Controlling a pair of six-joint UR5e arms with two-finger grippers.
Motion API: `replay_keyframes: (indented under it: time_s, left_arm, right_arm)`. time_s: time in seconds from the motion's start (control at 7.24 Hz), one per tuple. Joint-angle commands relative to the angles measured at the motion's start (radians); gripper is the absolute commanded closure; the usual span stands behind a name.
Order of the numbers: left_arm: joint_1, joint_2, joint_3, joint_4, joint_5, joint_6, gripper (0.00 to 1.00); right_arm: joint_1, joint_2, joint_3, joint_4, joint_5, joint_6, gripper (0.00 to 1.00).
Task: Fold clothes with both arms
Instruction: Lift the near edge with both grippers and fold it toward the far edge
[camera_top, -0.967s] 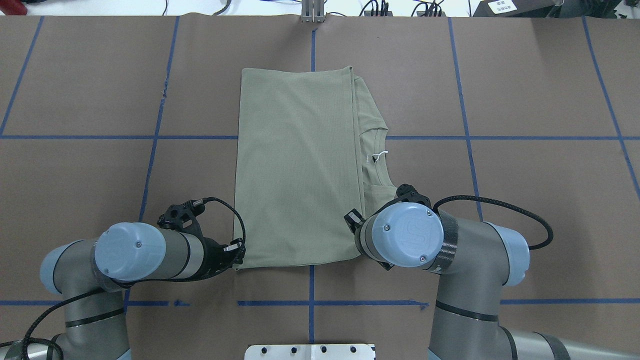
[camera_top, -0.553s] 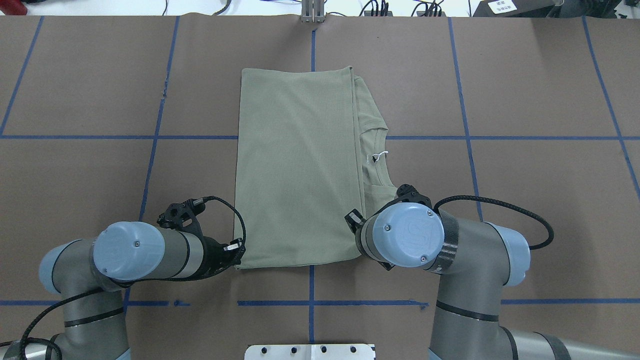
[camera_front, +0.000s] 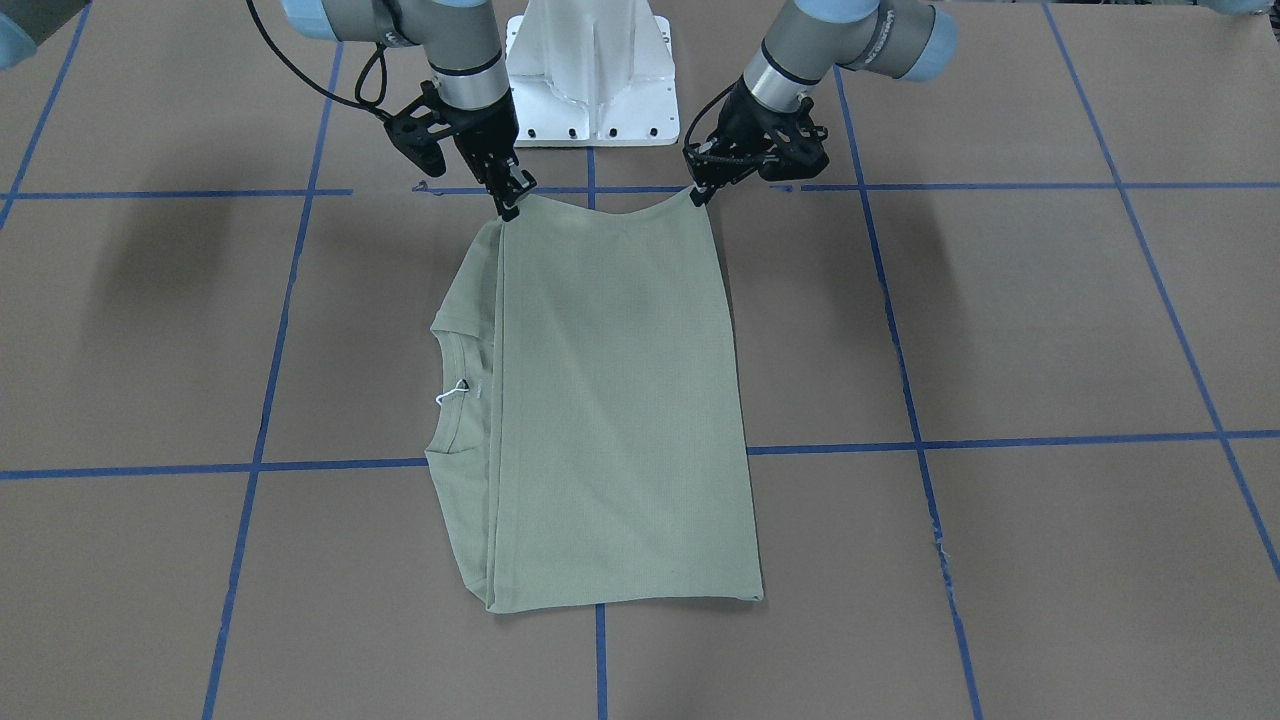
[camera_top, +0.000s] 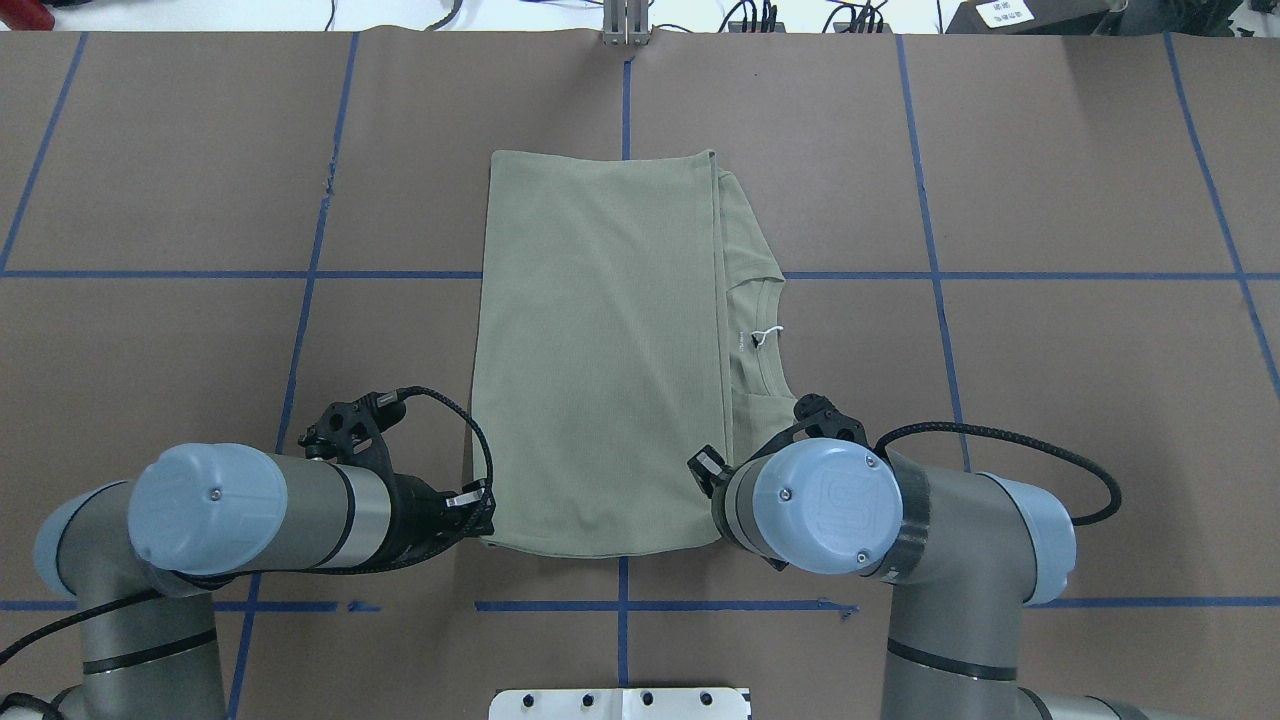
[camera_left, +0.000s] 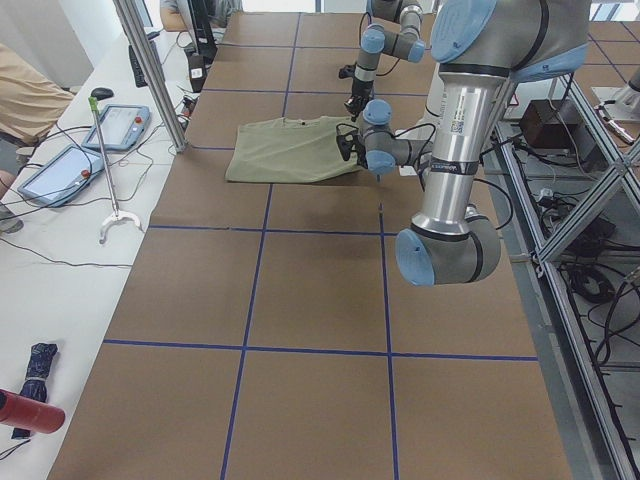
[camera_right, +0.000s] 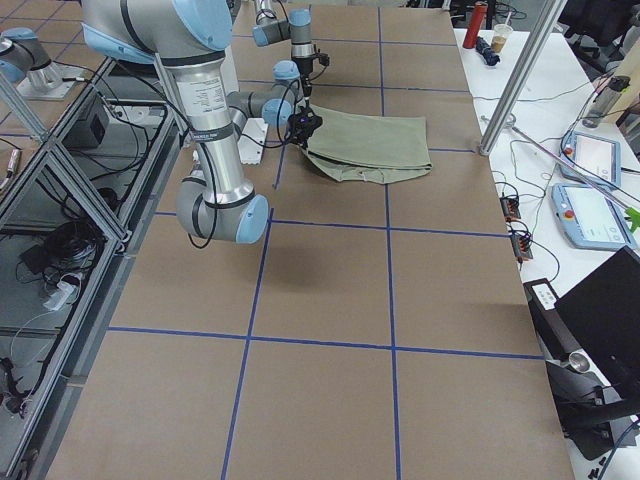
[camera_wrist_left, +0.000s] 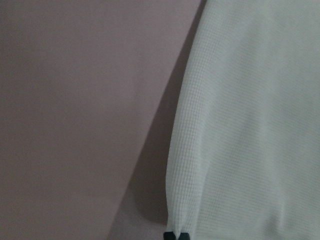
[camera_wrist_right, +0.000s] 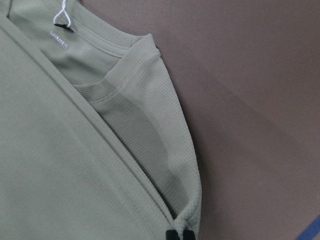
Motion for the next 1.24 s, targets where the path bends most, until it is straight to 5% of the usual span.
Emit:
replay_keyframes:
  time_s: [0.0,0.28,0.41,0.83,1.11]
  left_arm:
    - [0.001,0.009,-0.093,0.001,-0.078,-0.006,1.00]
    - [-0.034,0.008,-0.253,0.130,-0.160,-0.008,1.00]
    - [-0.091,-0.024,-0.244,0.145,-0.165,0.001,1.00]
    - [-0.284,-0.208,-0.001,0.136,-0.168,0.112,1.00]
    - [-0.324,-0.231,0.093,0.131,-0.165,0.211,1.00]
  right_arm:
    - [-0.036,-0.079,0.199,-0.055,0.002,0.101,1.00]
    - [0.008,-0.045,0.315,-0.170,0.001,0.159,1.00]
    - [0.073,-0.020,0.310,-0.170,0.010,0.156,1.00]
    - [0.248,0.058,0.129,-0.146,0.036,-0.002,1.00]
    - [0.279,0.080,-0.069,0.065,0.047,-0.007,1.00]
